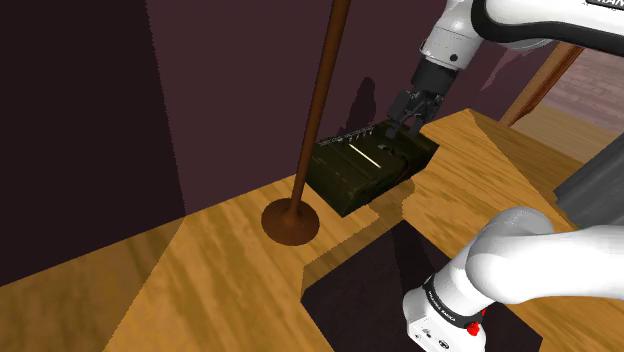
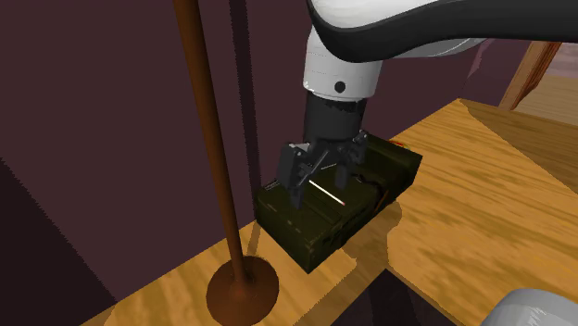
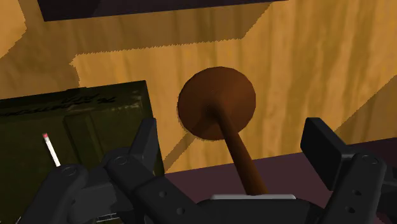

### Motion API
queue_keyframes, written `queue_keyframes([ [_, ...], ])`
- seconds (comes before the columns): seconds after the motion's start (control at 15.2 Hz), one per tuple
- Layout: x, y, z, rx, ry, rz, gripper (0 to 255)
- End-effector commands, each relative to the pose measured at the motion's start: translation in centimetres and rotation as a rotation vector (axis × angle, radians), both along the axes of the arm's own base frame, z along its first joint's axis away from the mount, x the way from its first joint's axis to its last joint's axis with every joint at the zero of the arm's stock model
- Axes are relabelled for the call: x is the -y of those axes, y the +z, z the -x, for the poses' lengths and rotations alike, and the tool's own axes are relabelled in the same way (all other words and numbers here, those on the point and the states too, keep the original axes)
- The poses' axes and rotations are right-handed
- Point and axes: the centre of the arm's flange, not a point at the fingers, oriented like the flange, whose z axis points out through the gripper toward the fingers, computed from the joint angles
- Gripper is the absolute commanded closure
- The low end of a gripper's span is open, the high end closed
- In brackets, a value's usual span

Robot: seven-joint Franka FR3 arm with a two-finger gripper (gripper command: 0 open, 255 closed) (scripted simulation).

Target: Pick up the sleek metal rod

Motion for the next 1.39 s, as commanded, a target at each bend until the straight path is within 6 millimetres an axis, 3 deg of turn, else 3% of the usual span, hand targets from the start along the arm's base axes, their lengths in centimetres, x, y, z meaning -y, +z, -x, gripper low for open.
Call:
queue_keyframes([
  [0.0, 0.0, 0.0, 0.0, 0.000, 0.000, 0.000, 0],
  [0.66, 0.9, -5.9, -11.2, -0.004, -0.363, 0.028, 0],
  [1.32, 5.8, -11.7, -21.3, -0.008, -0.725, 0.056, 0],
])
